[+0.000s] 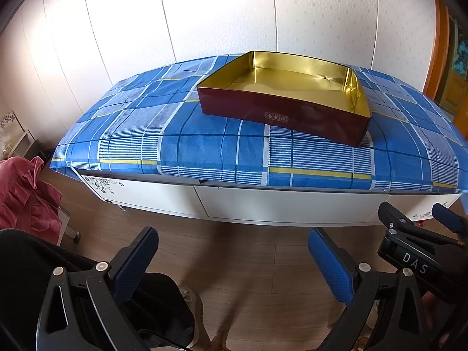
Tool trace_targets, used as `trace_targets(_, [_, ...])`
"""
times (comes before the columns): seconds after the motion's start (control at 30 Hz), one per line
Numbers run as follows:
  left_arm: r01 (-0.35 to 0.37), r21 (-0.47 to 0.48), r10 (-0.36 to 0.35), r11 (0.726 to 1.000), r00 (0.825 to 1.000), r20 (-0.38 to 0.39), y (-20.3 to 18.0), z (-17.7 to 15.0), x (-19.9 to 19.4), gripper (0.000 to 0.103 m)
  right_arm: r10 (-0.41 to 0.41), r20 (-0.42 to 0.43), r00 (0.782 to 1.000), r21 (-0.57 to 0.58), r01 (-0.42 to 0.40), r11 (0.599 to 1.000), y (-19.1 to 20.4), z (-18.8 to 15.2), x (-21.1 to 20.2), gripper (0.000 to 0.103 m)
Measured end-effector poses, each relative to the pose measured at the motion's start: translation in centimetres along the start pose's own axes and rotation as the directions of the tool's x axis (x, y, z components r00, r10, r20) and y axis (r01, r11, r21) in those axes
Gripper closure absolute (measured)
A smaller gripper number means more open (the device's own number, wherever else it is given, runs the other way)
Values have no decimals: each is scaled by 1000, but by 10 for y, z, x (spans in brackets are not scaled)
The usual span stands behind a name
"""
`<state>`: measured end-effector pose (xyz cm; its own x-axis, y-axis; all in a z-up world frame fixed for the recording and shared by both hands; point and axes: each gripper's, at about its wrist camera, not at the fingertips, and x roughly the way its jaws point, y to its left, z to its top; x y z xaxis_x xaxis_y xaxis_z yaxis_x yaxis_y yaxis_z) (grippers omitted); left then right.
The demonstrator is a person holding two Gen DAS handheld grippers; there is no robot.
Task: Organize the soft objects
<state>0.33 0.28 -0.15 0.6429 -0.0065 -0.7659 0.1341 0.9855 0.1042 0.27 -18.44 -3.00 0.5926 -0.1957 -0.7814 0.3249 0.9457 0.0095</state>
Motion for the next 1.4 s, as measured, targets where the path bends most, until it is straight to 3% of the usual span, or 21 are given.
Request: trace_targets(1.4, [1, 7, -1, 1000, 1000, -15, 7, -7, 7, 0, 13, -3, 1000, 0, -13, 1000, 0, -1, 2, 2])
